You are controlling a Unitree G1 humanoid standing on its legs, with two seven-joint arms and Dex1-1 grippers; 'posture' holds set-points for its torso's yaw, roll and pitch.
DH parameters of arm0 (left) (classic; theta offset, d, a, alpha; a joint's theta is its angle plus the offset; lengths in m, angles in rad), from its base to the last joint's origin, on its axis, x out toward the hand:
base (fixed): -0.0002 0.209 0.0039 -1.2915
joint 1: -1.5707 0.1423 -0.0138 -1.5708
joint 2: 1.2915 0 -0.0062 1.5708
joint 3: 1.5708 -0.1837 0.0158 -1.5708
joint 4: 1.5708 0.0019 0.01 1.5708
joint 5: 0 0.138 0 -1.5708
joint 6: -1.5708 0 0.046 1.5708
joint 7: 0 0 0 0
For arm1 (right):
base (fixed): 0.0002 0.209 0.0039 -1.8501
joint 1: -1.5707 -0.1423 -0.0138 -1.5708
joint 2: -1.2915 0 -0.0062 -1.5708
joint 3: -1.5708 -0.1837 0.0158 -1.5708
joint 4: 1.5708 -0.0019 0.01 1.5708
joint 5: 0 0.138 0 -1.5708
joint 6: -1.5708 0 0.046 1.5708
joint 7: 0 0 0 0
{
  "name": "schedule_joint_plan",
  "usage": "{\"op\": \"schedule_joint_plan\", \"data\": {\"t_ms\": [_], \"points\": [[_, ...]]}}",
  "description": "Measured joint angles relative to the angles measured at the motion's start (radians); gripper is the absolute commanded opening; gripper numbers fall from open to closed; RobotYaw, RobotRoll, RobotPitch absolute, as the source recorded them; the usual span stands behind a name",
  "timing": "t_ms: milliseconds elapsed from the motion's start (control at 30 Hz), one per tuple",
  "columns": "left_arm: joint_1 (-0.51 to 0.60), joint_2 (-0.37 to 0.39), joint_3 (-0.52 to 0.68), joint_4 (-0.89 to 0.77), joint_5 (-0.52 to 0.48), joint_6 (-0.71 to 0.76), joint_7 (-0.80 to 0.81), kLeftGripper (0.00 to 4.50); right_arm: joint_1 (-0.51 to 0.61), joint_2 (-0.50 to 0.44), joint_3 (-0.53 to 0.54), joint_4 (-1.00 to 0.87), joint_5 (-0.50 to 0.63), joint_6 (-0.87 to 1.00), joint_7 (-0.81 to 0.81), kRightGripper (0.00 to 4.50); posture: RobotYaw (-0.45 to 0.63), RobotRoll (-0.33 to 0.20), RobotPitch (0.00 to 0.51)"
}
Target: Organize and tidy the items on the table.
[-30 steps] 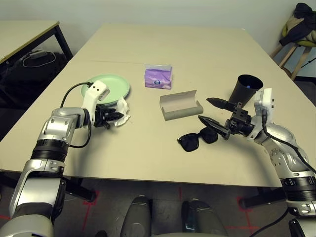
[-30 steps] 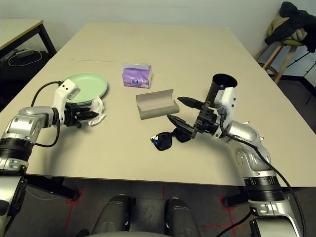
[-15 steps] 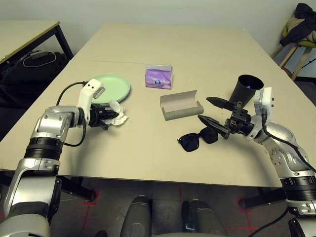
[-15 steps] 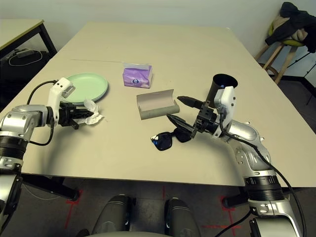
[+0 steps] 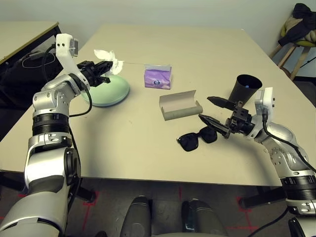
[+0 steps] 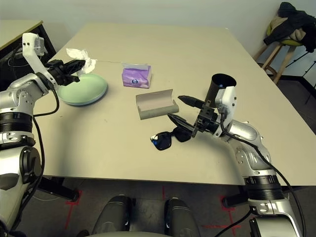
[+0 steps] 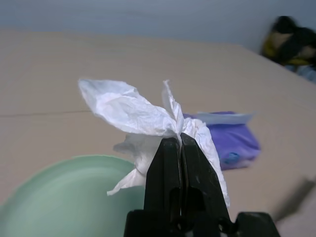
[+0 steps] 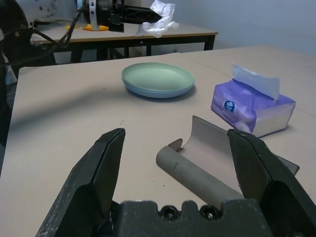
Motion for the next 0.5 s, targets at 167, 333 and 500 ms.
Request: {"op": "schedule_joint_plan", "data": {"t_ms": [167, 333, 500], "points": [[-0.068, 0.002, -0.014, 0.156, 0.062, -0.144, 0.104, 0.04, 0.0, 0.0, 0.0, -0.003, -0.003, -0.001, 0.0, 4.5, 0.15, 0.0, 0.029], [-0.083, 0.002, -0.014, 0.226, 0.078, -0.205, 0.128, 0.04, 0.0, 0.0, 0.0, -0.006, -0.004, -0.001, 0.0, 4.5, 0.15, 0.0, 0.032], [-0.103, 0.002, -0.014, 0.261, 0.091, -0.231, 0.135, 0.04, 0.0, 0.0, 0.0, -0.008, -0.006, 0.0, 0.0, 4.5, 0.15, 0.0, 0.034]]}}
